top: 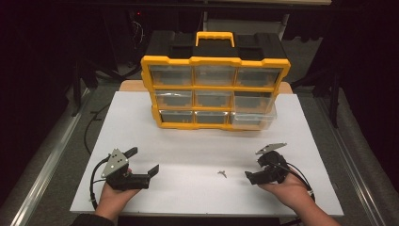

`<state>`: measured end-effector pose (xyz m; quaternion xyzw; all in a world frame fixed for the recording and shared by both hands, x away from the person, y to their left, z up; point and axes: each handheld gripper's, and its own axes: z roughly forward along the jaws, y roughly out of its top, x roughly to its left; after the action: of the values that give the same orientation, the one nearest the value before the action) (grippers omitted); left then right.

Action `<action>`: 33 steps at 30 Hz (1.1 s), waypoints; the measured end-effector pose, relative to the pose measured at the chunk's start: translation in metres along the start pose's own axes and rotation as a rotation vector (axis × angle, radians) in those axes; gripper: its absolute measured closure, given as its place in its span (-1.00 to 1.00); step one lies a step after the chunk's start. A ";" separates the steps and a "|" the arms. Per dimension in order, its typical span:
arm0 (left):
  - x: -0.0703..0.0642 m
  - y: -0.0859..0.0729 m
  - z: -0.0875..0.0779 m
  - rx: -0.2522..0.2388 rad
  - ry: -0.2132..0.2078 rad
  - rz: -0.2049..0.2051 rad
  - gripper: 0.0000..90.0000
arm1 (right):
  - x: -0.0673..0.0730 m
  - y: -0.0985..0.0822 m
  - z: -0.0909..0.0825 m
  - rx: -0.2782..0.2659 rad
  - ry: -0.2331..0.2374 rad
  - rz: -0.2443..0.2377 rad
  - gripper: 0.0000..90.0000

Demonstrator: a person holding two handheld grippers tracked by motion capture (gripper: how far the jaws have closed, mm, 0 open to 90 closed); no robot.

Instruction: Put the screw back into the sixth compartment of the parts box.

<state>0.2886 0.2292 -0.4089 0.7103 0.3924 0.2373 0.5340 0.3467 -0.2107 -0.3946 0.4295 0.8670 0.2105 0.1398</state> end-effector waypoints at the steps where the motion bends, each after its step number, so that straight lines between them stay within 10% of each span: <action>1: 0.000 0.000 0.000 -0.001 0.000 -0.001 -1.00 | 0.001 0.001 0.000 0.015 0.001 -0.010 -0.61; 33: -0.004 -0.001 0.000 -0.002 -0.020 0.017 -1.00 | 0.009 0.023 -0.003 0.250 0.032 -0.141 -0.03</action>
<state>0.2864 0.2263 -0.4099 0.7156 0.3808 0.2350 0.5364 0.3556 -0.1917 -0.3810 0.3781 0.9166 0.0974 0.0860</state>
